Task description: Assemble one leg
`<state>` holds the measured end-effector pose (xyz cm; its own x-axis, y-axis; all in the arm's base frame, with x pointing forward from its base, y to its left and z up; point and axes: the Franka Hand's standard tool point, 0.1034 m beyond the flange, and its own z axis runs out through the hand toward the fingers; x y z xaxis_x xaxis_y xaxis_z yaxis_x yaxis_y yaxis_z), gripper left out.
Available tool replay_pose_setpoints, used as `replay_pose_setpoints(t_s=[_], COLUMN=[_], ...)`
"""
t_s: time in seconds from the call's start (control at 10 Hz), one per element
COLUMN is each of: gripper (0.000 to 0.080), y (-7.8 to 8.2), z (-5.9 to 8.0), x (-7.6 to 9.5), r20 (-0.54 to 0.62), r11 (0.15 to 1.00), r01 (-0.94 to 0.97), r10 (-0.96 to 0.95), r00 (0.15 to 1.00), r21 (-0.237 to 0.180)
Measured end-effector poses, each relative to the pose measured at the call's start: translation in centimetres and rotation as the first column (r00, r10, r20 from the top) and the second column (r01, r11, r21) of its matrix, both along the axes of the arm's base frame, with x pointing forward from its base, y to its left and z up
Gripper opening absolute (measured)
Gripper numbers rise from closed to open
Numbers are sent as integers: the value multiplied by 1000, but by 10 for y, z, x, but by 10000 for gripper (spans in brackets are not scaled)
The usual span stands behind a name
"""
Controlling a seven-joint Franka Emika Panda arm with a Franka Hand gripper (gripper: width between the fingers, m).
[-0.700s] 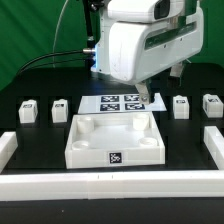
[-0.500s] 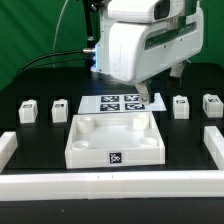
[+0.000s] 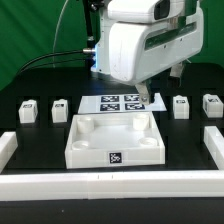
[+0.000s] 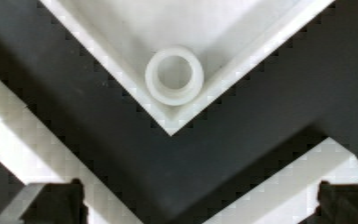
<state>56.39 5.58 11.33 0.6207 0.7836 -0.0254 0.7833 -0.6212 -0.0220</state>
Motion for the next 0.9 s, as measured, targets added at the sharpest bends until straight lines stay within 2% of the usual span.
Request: replay_pose_setpoints(t_s=[0.6, 0.9], gripper=[650, 650], y=[-1, -14], z=[-2, -21], x=[-3, -44], r20=[4, -23], r11=[1000, 995], r01=[-5, -102], r10=[5, 102], r00=[1000, 995], r21=[1, 1])
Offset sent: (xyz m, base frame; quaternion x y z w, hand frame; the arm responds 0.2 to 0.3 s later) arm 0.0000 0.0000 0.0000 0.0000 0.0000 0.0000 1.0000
